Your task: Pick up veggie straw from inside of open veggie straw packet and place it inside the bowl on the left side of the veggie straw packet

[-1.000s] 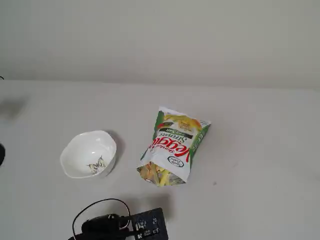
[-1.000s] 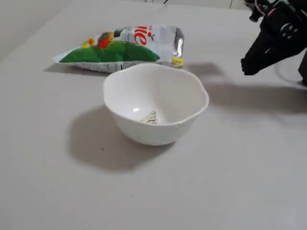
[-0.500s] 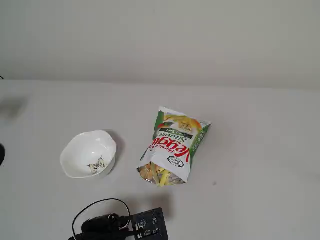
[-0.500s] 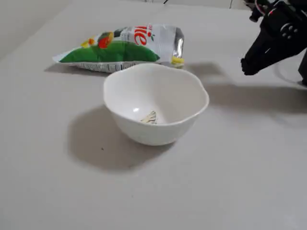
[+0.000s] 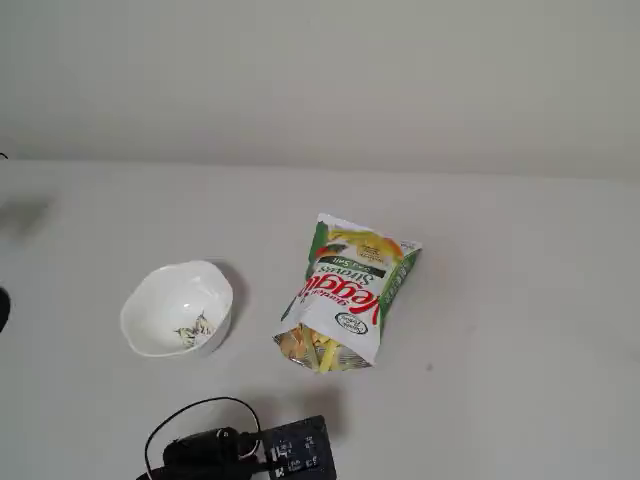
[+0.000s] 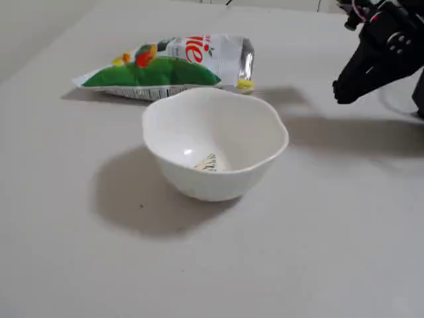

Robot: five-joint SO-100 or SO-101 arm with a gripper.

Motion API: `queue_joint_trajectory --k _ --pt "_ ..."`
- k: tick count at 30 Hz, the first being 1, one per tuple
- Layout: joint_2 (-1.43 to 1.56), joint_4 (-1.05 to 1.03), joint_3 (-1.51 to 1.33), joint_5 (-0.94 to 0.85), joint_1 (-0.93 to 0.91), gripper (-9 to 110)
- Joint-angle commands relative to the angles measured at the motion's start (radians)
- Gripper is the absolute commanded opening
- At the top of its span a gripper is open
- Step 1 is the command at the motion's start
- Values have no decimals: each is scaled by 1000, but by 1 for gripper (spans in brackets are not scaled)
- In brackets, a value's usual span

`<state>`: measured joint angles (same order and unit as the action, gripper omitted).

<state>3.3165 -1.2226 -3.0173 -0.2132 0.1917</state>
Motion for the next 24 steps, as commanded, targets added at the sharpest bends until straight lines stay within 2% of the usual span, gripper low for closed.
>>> queue_joint_trajectory --k 1,12,16,21,24 --pt "9 20 5 -11 21 0" --pt "9 29 3 -57 54 0" --pt "9 127 -43 -322 35 0" --pt "-6 238 -55 -442 -38 8" --pt "-166 388 -28 -534 -97 10"
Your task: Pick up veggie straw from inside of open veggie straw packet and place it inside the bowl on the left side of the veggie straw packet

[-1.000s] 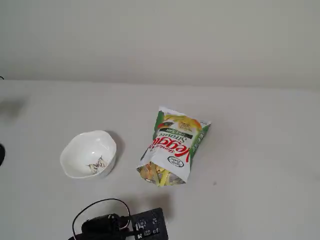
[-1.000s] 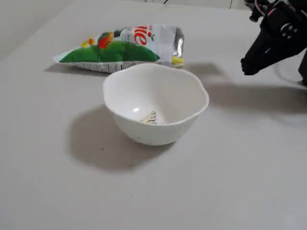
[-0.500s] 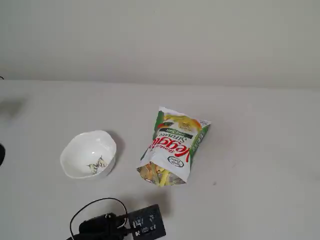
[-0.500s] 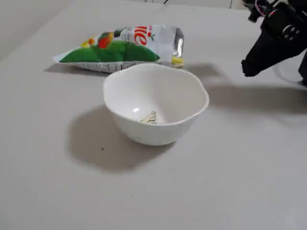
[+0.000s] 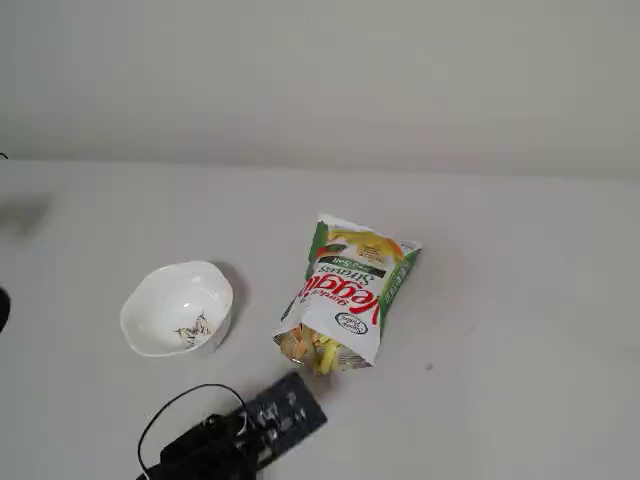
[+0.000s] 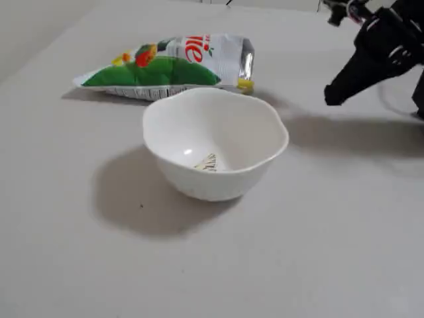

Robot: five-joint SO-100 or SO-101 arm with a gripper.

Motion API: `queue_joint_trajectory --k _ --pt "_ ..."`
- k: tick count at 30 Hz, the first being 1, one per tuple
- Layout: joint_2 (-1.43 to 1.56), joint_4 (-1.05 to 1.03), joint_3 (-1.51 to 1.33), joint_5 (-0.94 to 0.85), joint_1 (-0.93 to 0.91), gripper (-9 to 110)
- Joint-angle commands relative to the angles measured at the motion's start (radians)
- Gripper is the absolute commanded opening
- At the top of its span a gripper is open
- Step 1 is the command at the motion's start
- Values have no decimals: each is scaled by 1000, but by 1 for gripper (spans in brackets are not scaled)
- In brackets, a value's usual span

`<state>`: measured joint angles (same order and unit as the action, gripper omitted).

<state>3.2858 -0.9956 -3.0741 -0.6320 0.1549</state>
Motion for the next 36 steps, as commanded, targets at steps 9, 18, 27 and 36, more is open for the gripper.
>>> queue_joint_trajectory --k 9,18,27,36 --pt "-652 495 213 -276 -129 13" --pt "-1054 618 471 -333 -135 13" --pt "-1293 735 586 -420 -175 13" --pt "-1427 782 666 -471 -210 13"
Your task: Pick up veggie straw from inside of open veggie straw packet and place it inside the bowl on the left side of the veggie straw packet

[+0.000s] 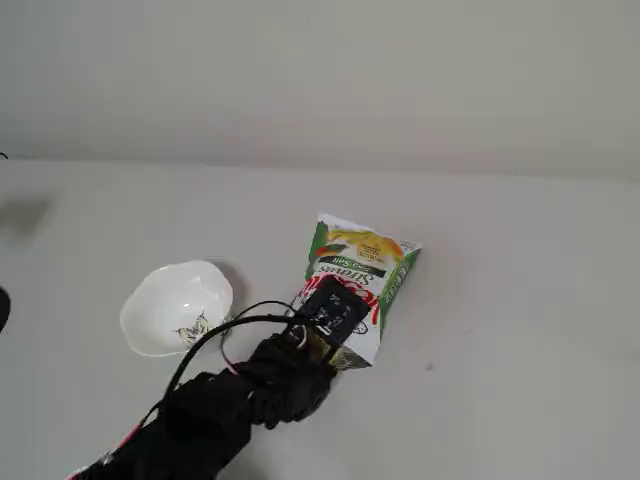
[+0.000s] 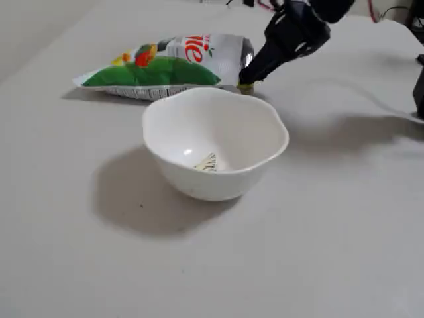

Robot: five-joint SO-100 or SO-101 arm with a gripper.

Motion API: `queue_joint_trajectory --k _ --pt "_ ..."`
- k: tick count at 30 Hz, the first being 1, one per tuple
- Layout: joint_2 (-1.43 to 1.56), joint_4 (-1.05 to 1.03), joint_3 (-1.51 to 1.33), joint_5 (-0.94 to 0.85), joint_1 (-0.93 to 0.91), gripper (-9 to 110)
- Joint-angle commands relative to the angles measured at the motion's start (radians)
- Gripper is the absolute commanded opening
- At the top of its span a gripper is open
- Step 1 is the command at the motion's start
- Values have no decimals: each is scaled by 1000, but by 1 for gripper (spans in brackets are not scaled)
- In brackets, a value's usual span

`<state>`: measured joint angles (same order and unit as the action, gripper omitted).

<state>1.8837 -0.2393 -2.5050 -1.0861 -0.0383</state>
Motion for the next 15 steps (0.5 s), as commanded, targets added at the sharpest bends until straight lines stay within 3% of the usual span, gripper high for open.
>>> queue_joint_trajectory --k 1,15 --pt "-32 28 104 -17 -18 13" --pt "-121 64 146 -21 -5 13"
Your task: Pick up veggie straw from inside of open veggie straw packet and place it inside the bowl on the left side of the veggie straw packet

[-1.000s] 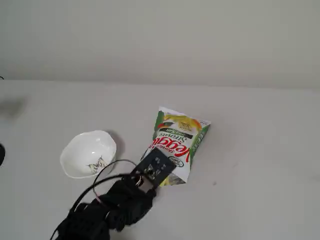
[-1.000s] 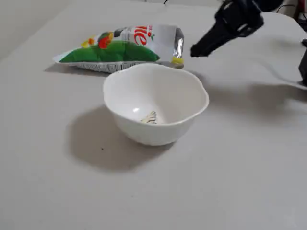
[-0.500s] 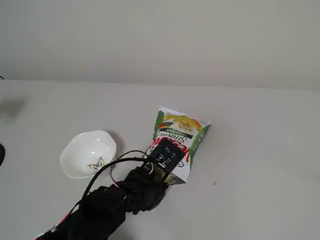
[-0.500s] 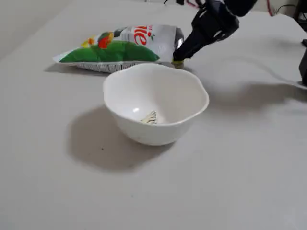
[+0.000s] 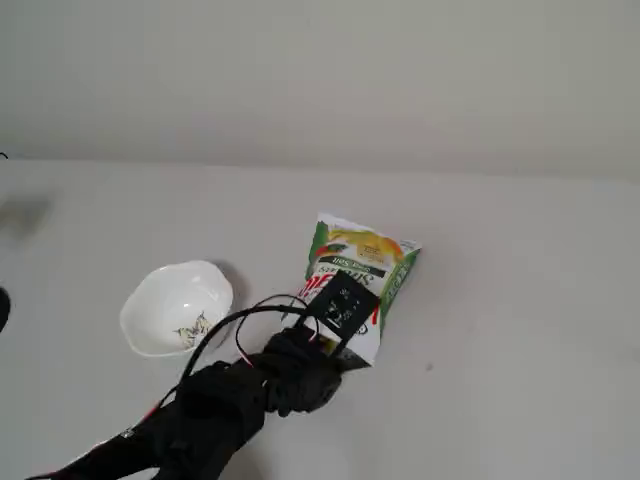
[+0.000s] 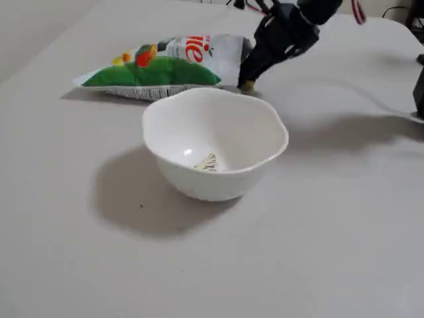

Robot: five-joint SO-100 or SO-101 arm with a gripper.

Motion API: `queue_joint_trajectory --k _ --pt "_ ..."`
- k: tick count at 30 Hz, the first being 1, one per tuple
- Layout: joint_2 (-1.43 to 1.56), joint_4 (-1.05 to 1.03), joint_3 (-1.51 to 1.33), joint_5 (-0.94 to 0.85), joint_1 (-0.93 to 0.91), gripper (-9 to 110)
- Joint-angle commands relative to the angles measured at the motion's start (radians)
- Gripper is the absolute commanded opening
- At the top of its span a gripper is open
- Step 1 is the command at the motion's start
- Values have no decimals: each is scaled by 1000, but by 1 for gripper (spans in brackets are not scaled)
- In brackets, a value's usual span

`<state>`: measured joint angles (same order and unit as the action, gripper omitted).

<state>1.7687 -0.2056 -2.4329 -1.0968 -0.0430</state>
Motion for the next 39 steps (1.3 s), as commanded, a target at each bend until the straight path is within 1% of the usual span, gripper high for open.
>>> queue_joint_trajectory --k 1,10,20,26,32,39 --pt "-15 37 77 -11 -2 13" --pt "-69 52 103 -15 -11 11" --pt "-75 54 107 -18 -9 0" --pt "-61 32 109 -18 -6 0" --pt "21 -58 109 -21 -3 0" --pt "210 -302 100 -34 11 0"
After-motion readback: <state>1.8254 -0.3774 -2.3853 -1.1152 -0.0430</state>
